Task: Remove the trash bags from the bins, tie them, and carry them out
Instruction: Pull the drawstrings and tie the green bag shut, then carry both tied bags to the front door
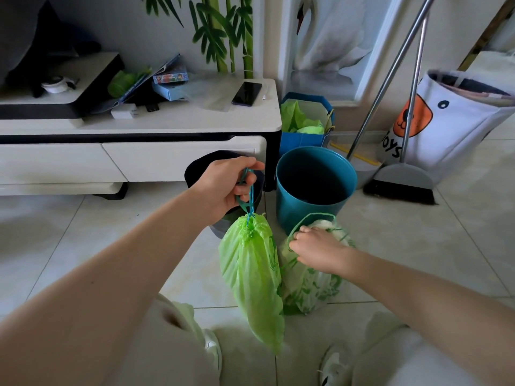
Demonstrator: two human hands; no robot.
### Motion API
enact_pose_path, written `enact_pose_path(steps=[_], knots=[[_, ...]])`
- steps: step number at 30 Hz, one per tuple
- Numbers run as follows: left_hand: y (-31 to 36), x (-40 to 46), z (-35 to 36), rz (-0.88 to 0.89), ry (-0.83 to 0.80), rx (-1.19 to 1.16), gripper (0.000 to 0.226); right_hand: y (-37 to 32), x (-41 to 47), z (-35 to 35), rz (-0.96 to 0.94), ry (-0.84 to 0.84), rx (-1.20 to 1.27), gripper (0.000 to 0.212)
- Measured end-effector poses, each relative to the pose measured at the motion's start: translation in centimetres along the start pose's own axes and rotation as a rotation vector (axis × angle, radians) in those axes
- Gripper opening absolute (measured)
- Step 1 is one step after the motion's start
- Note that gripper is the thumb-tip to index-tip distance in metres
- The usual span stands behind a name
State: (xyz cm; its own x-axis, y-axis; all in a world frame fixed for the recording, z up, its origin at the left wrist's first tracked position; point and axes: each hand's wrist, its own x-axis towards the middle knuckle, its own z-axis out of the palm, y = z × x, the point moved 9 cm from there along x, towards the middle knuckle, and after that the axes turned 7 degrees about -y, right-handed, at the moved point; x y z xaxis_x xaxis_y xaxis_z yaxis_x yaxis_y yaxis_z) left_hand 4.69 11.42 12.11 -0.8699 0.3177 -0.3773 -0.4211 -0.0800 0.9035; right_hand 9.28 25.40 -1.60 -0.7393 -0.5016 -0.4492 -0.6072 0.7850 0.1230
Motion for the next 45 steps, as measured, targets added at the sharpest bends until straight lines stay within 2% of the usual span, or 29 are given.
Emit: enact_pose_path(steps=[5, 9, 11, 14, 18, 21, 25, 30, 34, 37, 40, 45], knots=[[-0.2, 0.4, -0.5, -0.002, 0.0, 0.057, 0.019, -0.1, 1.1, 1.0, -0.004, -0.146, -0.128, 0.004], [-0.1, 0.7, -1.1, -0.003, 0.009, 0.081, 0.02, -0.3, 2.1, 1.0, 0.013, -0.128, -0.14, 0.018], [-0.1, 0.8, -1.3, -0.001, 0.01, 0.08, 0.019, 0.0, 2.3, 0.3, 0.042, -0.107, -0.026, 0.018], [0.0, 0.8, -1.2, 0.001, 0.003, 0.083, 0.019, 1.0, 2.1, -1.0, 0.091, -0.081, 0.299, 0.03], [0.0, 0.6, -0.6, -0.002, -0.033, 0.09, 0.018, 3.2, 0.4, -3.1, 0.145, 0.045, 0.669, 0.019], [-0.2, 0.4, 0.1, -0.003, -0.067, 0.115, 0.019, 4.8, -1.8, -4.9, 0.17, 0.134, 0.856, 0.036], [-0.7, 0.3, 1.6, 0.0, -0.093, 0.162, 0.019, 7.4, -5.5, -5.9, 0.29, 0.133, 1.139, 0.039], [-0.3, 0.2, 4.3, 0.077, -0.039, 0.294, 0.015, 9.3, -10.0, -6.4, 0.305, 0.162, 1.529, 0.016], [1.0, 0.1, 9.1, 0.133, -0.126, 0.437, 0.022, 12.0, -13.5, -7.3, 0.366, 0.258, 1.634, 0.015], [2.1, 0.5, 13.4, 0.174, -0.207, 0.541, 0.022, 15.1, -16.1, -8.3, 0.41, 0.401, 1.709, 0.013], [3.3, 1.2, 17.1, 0.199, -0.26, 0.485, 0.022, 18.3, -18.8, -8.8, 0.483, 0.556, 1.733, 0.019], [4.3, 3.4, 23.9, 0.169, -0.414, 0.45, 0.024, 22.6, -22.5, -9.4, 0.586, 0.703, 1.624, 0.022]])
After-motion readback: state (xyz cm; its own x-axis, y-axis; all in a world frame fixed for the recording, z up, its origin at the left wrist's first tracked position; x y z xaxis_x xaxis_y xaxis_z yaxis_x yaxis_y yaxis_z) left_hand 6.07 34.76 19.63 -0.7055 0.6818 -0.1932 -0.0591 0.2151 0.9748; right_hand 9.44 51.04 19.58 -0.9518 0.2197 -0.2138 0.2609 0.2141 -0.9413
